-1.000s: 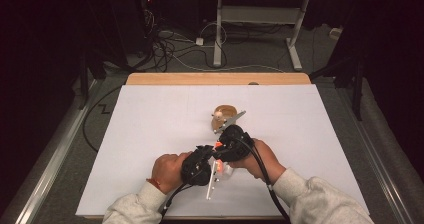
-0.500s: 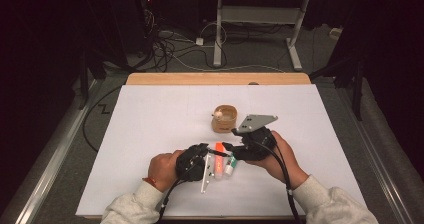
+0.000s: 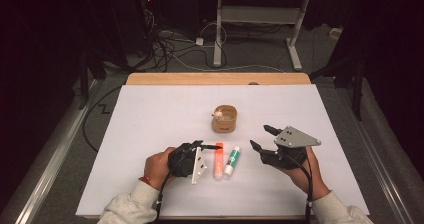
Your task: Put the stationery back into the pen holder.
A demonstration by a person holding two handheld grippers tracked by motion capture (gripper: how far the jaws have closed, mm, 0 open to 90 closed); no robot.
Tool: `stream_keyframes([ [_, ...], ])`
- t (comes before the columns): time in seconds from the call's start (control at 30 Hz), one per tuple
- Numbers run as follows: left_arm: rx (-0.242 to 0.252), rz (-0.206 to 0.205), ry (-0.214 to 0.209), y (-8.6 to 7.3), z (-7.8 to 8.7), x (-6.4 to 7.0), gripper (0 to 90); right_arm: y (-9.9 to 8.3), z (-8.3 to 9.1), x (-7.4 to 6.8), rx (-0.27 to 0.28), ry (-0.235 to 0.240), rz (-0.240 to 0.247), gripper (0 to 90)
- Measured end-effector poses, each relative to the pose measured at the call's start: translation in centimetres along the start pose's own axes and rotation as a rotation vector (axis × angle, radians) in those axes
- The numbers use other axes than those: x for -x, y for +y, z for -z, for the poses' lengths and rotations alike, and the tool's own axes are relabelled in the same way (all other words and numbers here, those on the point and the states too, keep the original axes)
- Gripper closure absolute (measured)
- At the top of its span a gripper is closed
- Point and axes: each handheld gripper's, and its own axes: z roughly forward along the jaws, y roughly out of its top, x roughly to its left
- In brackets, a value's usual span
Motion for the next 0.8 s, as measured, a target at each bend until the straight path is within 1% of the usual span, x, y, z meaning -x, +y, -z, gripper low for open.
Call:
stream_keyframes([
  [0.07, 0.018, 0.040, -0.016, -0.1, 0.1, -0.3, 76.6, -0.9, 0.1, 0.3, -0.006, -0.006, -0.004, 35.5],
  [0.13, 0.035, 0.080, -0.030, -0.3, 0.1, -0.7, 76.6, -1.7, 0.3, 0.4, 0.002, -0.024, 0.001, 35.2],
  [0.17, 0.043, 0.102, -0.039, -0.3, 0.2, -0.9, 76.6, -2.1, 0.4, 0.5, 0.003, -0.024, 0.003, 34.3],
  [0.33, 0.077, 0.172, -0.065, -0.5, 0.3, -1.4, 76.6, -4.0, 1.0, 0.6, 0.015, -0.024, -0.007, 30.6],
  [0.4, 0.095, 0.210, -0.078, -0.6, 0.4, -1.8, 76.6, -4.9, 1.3, 0.7, 0.027, -0.036, -0.007, 29.0],
  [0.43, 0.096, 0.217, -0.082, -0.6, 0.4, -1.9, 76.6, -5.2, 1.4, 0.7, 0.033, -0.040, -0.006, 28.4],
  [0.5, 0.114, 0.254, -0.097, -0.7, 0.3, -2.2, 76.6, -5.6, 1.6, 0.8, 0.043, -0.062, 0.000, 28.1],
  [0.57, 0.119, 0.275, -0.109, -0.7, 0.2, -2.4, 76.7, -6.2, 1.9, 0.8, 0.068, -0.070, -0.003, 28.0],
  [0.63, 0.137, 0.316, -0.127, -0.8, 0.1, -2.6, 76.7, -6.7, 2.1, 0.8, 0.082, -0.098, -0.008, 28.0],
  [0.7, 0.154, 0.346, -0.141, -0.8, 0.0, -2.9, 76.6, -7.1, 2.0, 0.7, 0.067, -0.126, -0.009, 27.4],
  [0.77, 0.176, 0.378, -0.155, -0.7, 0.0, -3.2, 76.7, -7.3, 1.9, 0.4, 0.024, -0.159, 0.008, 21.9],
  [0.8, 0.193, 0.402, -0.163, -0.7, 0.0, -3.4, 76.7, -7.4, 1.8, 0.4, 0.011, -0.159, 0.017, 20.8],
])
